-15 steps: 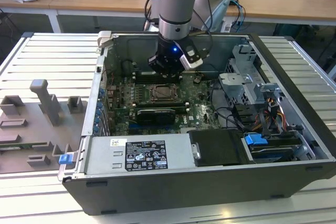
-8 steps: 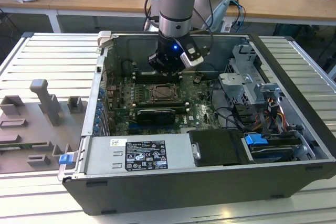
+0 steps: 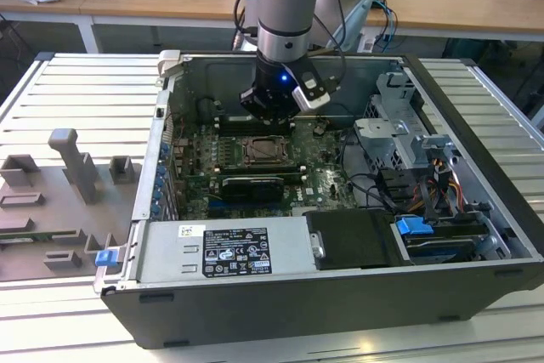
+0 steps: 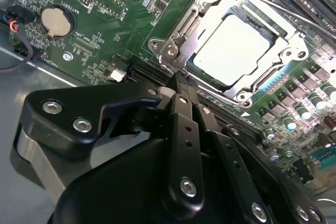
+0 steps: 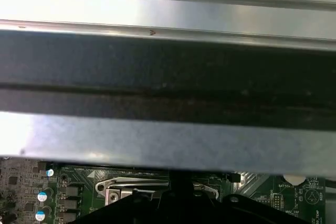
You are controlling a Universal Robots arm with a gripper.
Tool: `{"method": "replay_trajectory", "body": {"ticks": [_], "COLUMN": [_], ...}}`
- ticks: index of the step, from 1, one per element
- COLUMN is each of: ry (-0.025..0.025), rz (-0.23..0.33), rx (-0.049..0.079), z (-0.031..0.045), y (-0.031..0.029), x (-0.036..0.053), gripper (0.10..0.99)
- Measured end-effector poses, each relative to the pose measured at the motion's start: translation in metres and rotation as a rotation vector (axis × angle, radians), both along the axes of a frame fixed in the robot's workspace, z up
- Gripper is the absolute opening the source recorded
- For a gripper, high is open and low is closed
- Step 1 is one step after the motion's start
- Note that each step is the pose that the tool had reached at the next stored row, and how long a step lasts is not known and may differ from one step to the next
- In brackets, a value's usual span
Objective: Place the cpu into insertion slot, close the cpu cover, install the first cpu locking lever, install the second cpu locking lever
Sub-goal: 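Install the first cpu locking lever, then install the second cpu locking lever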
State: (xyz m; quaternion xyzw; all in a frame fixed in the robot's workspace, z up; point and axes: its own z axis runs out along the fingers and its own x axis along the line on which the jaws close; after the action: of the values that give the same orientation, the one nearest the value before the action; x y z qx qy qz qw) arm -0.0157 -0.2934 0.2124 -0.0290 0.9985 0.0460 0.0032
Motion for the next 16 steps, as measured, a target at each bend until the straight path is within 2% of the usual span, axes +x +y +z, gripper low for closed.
{"method": "replay_trajectory", "body": {"ticks": [16], "ry": [0.0], "rz": [0.0], "rx": [0.0], "z": [0.0], "y": [-0.0093], "x": [0.0], "gripper": [0.106]}}
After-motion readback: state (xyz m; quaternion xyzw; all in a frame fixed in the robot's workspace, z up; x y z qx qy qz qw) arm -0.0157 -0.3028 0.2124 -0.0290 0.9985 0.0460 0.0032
